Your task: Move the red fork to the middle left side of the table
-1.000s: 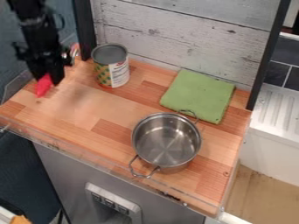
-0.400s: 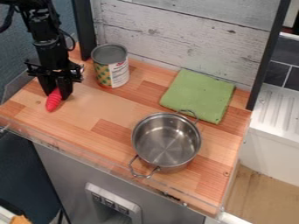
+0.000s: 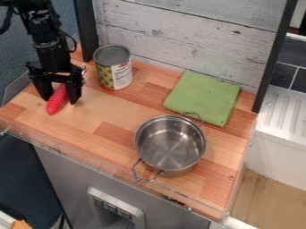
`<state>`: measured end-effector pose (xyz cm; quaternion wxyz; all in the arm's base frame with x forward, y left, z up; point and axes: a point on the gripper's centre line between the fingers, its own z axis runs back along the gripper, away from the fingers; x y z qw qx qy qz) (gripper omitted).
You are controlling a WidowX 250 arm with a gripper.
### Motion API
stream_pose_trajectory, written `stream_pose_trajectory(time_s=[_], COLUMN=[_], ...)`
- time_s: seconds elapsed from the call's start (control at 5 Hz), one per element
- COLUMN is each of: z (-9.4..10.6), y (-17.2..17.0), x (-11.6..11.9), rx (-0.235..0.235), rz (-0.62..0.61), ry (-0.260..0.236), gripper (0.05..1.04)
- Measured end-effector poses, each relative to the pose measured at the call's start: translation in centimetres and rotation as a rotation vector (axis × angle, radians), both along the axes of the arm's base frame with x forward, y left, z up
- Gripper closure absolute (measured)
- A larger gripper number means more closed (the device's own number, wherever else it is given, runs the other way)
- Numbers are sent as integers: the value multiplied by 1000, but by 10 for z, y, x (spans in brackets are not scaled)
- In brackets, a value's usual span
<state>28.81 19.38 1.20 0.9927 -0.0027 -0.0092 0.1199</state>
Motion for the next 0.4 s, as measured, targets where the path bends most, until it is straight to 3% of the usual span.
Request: stream_pose_trajectory(time_s=[0.2, 0.4], z=[33, 56], y=[6, 4], x=[-1, -2], rx=[7, 23], rz=[7, -3], ry=[-94, -125], gripper=[77, 83])
